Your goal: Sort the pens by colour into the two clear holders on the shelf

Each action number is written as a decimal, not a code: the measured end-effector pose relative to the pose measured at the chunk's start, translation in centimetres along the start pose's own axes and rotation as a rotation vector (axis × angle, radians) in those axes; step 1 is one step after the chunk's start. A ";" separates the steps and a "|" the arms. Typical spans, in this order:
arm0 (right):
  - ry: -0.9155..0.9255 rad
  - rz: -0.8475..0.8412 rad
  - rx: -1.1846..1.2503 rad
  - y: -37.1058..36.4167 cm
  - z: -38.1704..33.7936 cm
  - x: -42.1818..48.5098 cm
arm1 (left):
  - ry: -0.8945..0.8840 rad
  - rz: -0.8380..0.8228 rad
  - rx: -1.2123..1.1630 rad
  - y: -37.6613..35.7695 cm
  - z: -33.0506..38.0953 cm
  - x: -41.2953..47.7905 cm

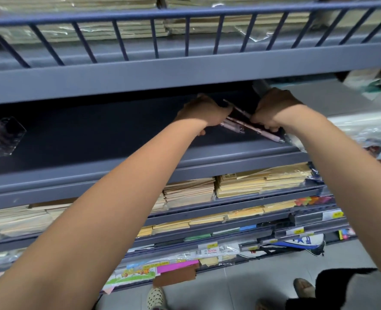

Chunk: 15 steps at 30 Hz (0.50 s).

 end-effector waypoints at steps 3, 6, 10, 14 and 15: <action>-0.087 0.095 0.019 1.0 1.8 -1.4 | -0.016 -0.044 0.026 -0.6 0.8 1.8; -0.170 0.202 0.074 0.0 3.4 -3.7 | 0.022 -0.040 -0.038 -0.3 0.3 2.7; -0.136 0.307 0.210 -2.2 3.6 -5.5 | 0.041 -0.101 -0.092 -0.9 0.1 3.3; -0.131 0.221 0.721 -4.1 3.9 -4.0 | 0.071 -0.143 -0.095 -1.5 0.3 3.7; -0.122 0.176 0.862 -4.8 3.5 -3.6 | 0.075 -0.151 -0.089 -1.6 0.5 3.6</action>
Point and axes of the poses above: each hand's wrist, its own x-axis towards the middle knuckle, its own y-axis out of the back of the hand, z = x × y, the point moved 10 cm from there along x, towards the middle knuckle, and after that the axes turned 10 degrees about -z, right-handed, at the moved point
